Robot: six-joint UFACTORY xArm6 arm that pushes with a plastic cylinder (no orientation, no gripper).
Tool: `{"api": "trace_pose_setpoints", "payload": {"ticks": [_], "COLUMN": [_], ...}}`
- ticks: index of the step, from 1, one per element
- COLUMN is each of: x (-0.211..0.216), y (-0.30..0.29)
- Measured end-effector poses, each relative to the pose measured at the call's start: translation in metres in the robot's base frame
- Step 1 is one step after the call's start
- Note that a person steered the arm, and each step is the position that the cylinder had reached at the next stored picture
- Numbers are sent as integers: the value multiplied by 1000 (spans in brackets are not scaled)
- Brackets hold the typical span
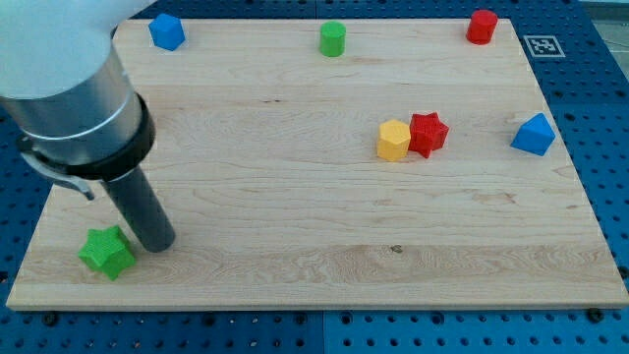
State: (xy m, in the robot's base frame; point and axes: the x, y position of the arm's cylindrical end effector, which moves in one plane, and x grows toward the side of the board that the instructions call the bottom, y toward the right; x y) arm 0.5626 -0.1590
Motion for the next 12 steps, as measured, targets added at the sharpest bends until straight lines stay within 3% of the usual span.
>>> {"api": "trace_pose_setpoints", "payload": {"ticks": [5, 8, 12], "x": [0, 0, 0], "y": [31, 79, 87]}}
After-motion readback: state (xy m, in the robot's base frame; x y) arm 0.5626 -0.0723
